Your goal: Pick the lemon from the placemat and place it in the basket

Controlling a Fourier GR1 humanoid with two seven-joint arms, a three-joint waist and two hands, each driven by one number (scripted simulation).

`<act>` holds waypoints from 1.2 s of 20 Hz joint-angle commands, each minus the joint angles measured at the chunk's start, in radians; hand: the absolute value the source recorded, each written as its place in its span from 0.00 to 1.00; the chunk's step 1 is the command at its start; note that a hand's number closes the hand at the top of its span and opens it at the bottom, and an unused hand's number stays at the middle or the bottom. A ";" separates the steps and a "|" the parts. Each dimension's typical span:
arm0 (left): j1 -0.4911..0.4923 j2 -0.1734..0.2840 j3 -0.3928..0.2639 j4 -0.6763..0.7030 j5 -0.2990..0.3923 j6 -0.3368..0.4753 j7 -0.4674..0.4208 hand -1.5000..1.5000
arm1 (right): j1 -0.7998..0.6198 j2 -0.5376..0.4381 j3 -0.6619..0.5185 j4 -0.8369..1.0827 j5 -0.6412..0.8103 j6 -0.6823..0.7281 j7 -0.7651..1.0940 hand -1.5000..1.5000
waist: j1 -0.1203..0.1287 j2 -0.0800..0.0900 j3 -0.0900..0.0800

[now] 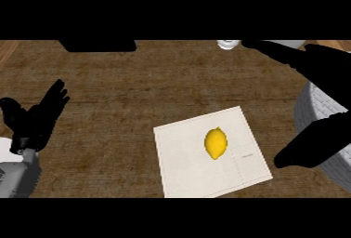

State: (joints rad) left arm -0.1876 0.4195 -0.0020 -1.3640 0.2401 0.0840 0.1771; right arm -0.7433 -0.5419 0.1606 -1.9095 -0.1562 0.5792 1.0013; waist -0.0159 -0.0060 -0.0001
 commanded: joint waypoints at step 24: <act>0.025 -0.074 0.046 -0.090 -0.072 -0.051 0.042 0.50 | 0.430 0.321 0.209 0.244 0.702 -0.246 -0.475 0.00 | 0.019 0.005 0.000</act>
State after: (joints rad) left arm -0.2129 0.3693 0.0485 -1.3765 0.1867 0.0261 0.2119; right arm -0.3493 -0.2236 0.3667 -1.6437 0.5261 0.2857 0.5118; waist 0.0049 0.0008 0.0002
